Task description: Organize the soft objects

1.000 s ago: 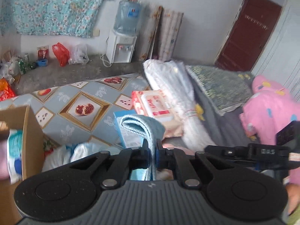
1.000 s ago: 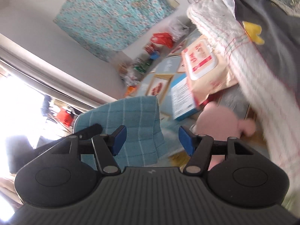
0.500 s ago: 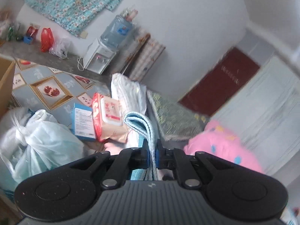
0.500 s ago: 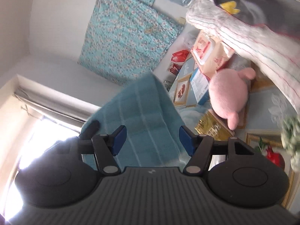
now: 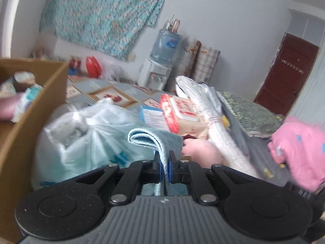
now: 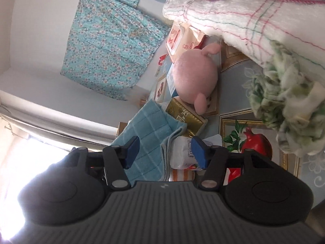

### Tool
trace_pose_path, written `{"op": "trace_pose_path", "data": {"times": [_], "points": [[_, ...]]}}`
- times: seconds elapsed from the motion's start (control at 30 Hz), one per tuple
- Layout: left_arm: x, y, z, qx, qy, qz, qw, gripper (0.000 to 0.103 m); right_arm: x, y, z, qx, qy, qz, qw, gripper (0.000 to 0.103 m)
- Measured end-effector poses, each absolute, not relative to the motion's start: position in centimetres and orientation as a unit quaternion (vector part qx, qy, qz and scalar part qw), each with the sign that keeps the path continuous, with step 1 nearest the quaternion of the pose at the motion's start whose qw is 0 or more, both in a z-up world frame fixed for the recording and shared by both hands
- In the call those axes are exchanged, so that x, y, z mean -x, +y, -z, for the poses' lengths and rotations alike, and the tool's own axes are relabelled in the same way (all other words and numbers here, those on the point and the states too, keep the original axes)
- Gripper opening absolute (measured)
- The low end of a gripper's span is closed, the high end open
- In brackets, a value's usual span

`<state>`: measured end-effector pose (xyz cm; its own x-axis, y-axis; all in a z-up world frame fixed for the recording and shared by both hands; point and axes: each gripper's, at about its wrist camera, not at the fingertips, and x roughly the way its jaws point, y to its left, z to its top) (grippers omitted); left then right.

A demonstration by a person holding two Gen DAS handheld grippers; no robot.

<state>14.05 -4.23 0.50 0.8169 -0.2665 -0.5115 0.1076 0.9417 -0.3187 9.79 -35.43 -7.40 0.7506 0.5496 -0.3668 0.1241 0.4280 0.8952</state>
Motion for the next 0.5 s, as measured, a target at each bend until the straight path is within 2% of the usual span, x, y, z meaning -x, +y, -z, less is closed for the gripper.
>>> {"op": "trace_pose_path", "data": {"times": [0.27, 0.5], "points": [[-8.6, -7.6, 0.7, -0.036, 0.213, 0.135, 0.967, 0.007, -11.0, -33.2, 6.1, -0.473, 0.340, -0.150, 0.799, 0.056], [-5.3, -9.1, 3.4, -0.139, 0.184, 0.169, 0.958, 0.009, -12.1, -32.4, 1.6, -0.427, 0.304, -0.188, 0.831, 0.056]]}}
